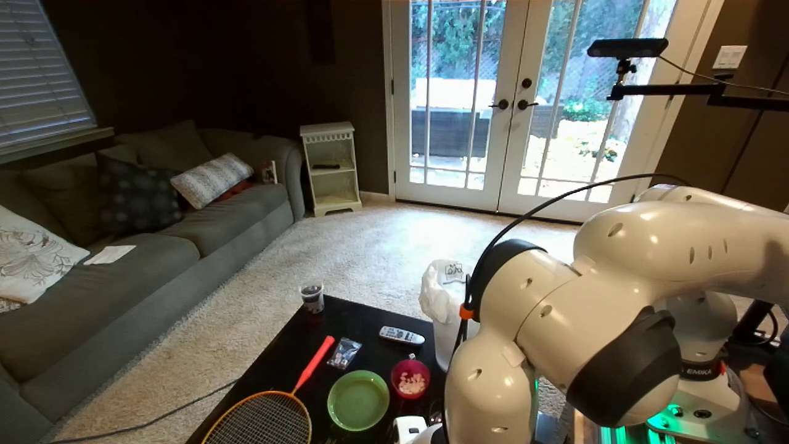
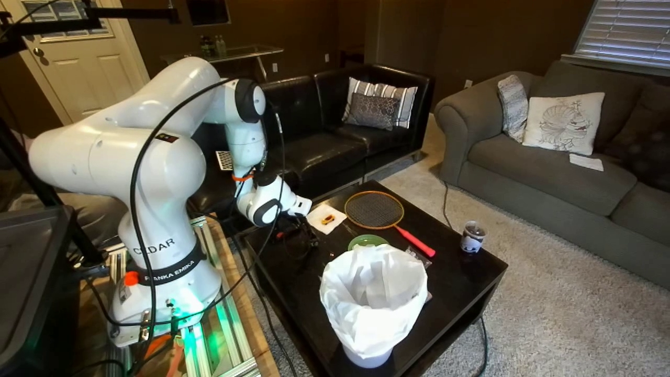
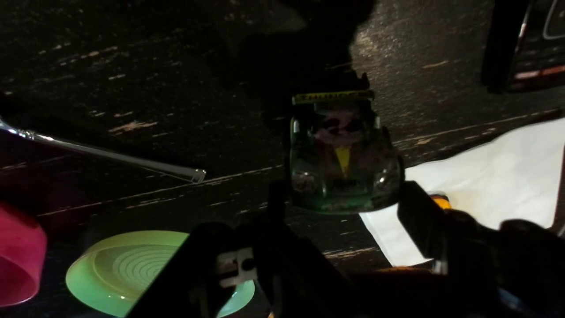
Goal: Turn the toy car upside down
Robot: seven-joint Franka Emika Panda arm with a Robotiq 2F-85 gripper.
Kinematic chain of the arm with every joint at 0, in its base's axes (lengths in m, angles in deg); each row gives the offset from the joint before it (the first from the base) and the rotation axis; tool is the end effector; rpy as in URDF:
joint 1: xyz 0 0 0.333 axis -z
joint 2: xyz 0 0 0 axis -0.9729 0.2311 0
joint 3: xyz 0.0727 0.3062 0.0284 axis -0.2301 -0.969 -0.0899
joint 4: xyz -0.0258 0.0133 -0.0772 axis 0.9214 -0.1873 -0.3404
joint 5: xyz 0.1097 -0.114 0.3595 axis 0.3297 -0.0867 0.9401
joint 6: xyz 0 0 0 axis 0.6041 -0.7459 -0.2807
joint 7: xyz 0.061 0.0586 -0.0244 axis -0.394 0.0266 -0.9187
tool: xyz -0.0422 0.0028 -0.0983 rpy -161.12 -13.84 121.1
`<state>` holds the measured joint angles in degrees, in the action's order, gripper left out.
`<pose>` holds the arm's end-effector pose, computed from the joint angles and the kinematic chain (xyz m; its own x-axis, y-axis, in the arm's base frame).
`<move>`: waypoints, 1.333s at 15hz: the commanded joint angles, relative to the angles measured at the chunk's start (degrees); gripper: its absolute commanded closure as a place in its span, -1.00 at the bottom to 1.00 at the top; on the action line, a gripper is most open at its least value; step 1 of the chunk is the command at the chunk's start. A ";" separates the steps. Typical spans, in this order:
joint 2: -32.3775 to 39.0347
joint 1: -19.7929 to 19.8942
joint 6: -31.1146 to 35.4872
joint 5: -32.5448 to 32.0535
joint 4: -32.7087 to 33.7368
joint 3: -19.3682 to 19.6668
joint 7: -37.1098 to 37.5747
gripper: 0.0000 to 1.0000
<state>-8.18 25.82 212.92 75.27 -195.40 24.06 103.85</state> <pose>0.3805 0.2811 -0.1232 0.8895 -0.1367 0.4361 -0.1313 -0.9904 -0.0426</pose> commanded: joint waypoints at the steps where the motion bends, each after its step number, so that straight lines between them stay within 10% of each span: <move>1: -0.37 1.82 -0.72 1.64 -0.41 -3.00 -3.74 0.19; 20: 5.38 7.31 -10.02 1.11 3.07 -10.42 -3.48 0.19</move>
<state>-7.62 32.58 208.50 76.16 -195.82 14.59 100.29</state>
